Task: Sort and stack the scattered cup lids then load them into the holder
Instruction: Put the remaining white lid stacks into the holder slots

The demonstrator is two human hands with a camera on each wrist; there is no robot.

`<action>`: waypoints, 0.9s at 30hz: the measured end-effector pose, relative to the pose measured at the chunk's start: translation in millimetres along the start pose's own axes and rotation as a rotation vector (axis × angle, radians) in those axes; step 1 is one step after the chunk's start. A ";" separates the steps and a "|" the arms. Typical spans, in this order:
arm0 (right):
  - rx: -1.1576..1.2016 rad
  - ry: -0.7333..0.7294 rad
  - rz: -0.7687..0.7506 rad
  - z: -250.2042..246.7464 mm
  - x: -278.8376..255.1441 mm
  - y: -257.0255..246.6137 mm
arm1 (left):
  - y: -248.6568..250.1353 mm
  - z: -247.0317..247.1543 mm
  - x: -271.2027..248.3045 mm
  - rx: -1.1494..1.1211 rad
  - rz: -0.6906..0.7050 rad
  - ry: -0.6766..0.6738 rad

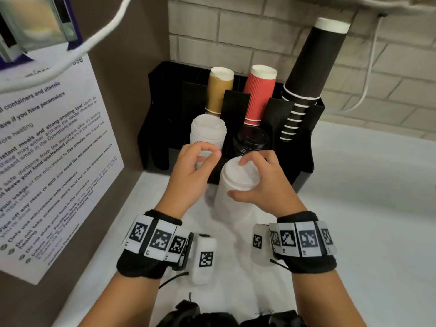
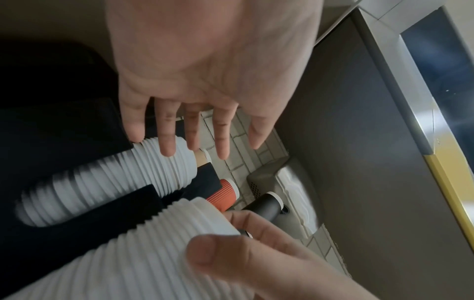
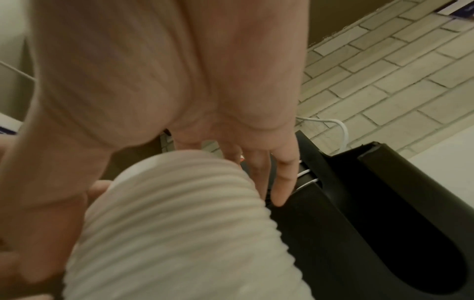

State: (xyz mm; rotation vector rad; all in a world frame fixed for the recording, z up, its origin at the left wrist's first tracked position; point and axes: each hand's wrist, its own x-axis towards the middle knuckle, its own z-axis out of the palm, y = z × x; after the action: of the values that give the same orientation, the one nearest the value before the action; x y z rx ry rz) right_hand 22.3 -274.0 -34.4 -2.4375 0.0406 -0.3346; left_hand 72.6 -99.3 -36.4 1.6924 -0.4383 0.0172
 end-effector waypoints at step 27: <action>0.657 -0.182 -0.011 -50.8 -8.9 -21.4 | 25.0 11.4 -3.1 -0.323 0.058 -0.376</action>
State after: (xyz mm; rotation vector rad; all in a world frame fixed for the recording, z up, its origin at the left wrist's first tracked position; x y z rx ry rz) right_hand -0.2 -287.9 14.8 -1.8049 -0.1415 -0.1014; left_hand 59.7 -112.0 -15.5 1.3624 -0.7300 -0.3177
